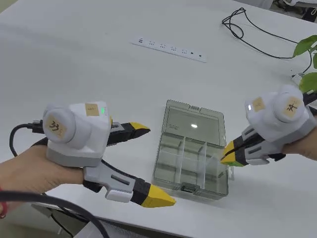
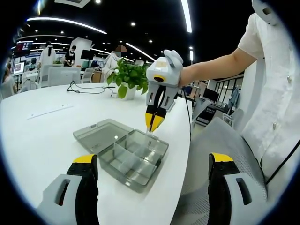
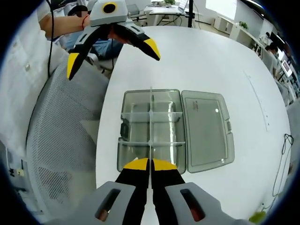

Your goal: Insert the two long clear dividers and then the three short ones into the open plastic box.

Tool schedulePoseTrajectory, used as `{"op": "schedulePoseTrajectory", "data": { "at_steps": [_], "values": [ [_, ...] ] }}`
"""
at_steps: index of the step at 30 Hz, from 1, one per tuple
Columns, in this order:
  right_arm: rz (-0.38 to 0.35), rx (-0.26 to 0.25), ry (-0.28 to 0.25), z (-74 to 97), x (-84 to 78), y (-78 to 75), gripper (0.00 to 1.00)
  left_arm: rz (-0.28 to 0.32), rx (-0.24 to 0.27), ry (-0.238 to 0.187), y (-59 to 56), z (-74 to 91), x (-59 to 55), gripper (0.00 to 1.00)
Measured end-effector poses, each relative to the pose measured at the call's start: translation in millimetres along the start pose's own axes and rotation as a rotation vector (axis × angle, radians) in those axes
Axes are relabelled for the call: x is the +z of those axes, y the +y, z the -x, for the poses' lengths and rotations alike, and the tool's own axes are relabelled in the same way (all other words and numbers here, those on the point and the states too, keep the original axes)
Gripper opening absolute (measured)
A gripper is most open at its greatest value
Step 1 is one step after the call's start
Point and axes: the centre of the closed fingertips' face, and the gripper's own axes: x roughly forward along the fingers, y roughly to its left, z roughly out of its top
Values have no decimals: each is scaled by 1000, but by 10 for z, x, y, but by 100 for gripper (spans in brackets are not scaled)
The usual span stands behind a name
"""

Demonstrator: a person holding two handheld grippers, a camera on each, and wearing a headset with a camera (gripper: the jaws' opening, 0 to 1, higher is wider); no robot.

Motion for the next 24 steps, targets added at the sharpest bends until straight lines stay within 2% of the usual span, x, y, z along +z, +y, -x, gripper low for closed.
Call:
{"op": "schedulePoseTrajectory", "data": {
  "at_steps": [12, 24],
  "values": [
    [37, -7, 41, -71, -13, 0, 2, 2, -1, 0, -10, 9, -16, 100],
    [15, 4, 10, -157, -63, 12, 2, 6, -1, -2, -20, 18, -10, 100]
  ]
}}
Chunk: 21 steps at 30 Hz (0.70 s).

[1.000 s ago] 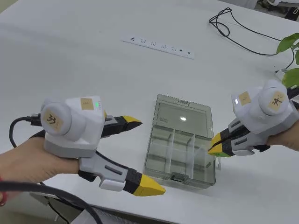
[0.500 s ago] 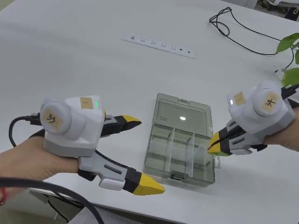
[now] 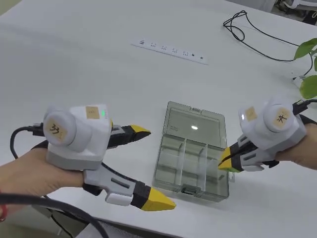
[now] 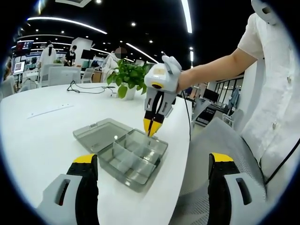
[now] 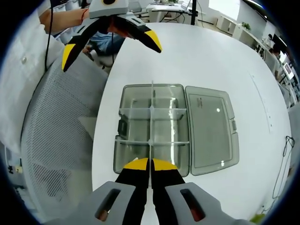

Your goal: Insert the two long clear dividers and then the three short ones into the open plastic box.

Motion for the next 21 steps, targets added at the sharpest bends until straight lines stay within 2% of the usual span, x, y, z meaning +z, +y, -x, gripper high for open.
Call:
{"op": "schedulePoseTrajectory", "data": {
  "at_steps": [12, 21],
  "values": [
    [-3, -12, -21, -117, -44, -10, 3, 0, -3, 11, -2, -9, -23, 100],
    [25, -21, 2, -198, -76, -18, 3, 3, -1, 15, 3, -4, -35, 100]
  ]
}}
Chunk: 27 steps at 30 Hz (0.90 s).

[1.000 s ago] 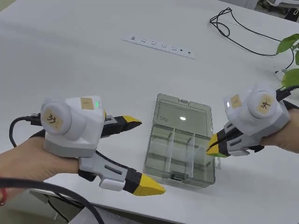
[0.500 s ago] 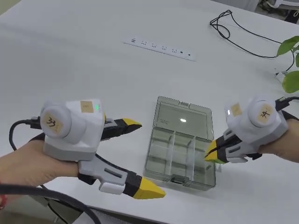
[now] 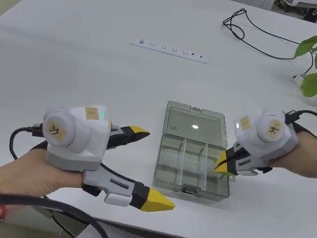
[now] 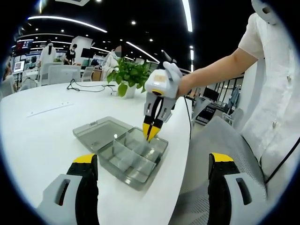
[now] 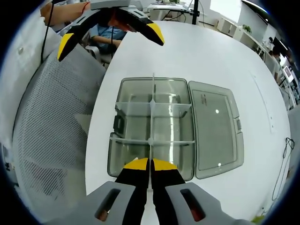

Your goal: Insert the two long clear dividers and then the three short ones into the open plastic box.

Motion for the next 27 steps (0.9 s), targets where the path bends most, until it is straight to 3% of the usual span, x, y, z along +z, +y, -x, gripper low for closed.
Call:
{"op": "schedulePoseTrajectory", "data": {
  "at_steps": [27],
  "values": [
    [-15, -19, 4, -30, -44, -20, 6, 5, -1, 1, 5, 1, 9, 100]
  ]
}}
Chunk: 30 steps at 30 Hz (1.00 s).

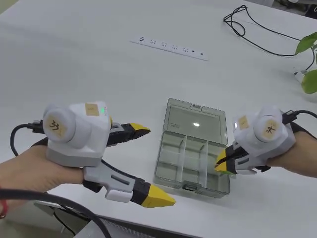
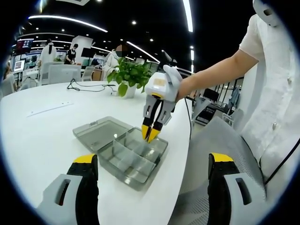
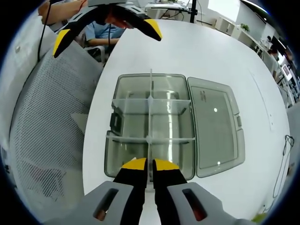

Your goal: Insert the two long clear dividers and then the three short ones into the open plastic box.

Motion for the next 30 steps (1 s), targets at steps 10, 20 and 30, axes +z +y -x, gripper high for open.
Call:
{"op": "schedulePoseTrajectory", "data": {
  "at_steps": [10, 20, 30],
  "values": [
    [-7, -17, -8, 36, 7, -22, 11, -3, -1, 3, -11, -2, -2, 100],
    [-50, -72, -65, 248, 29, -58, 18, -2, 6, 8, 15, 28, 6, 100],
    [-134, -151, -152, 577, -8, -63, 29, -16, 24, 20, 79, 104, -13, 100]
  ]
}}
